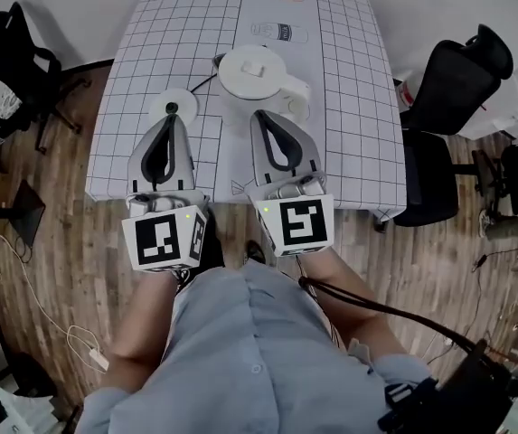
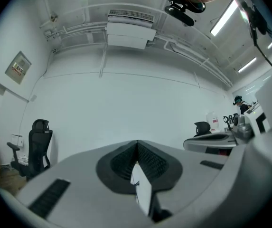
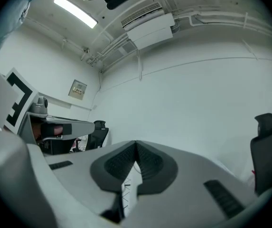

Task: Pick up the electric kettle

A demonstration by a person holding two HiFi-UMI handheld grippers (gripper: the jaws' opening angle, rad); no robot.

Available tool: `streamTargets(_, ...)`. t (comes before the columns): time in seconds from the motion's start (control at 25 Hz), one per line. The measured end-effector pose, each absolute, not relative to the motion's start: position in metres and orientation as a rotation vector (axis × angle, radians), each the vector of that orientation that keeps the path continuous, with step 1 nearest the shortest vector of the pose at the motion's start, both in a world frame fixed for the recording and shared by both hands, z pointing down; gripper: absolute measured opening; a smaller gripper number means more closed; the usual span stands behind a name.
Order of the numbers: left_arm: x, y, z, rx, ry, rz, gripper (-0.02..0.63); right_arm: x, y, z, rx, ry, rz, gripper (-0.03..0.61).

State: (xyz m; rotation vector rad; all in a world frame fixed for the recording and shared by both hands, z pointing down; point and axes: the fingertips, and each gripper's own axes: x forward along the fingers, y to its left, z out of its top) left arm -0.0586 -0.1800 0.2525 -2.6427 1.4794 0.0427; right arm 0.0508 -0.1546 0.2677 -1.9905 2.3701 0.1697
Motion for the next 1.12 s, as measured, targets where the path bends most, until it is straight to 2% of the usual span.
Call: streamTargets(1.12, -0.08, -0.188, 0.244, -2.565, 1.507, 0.024, -0.002, 0.019, -0.175, 0.247, -1.85, 2.387, 0.217, 0.0)
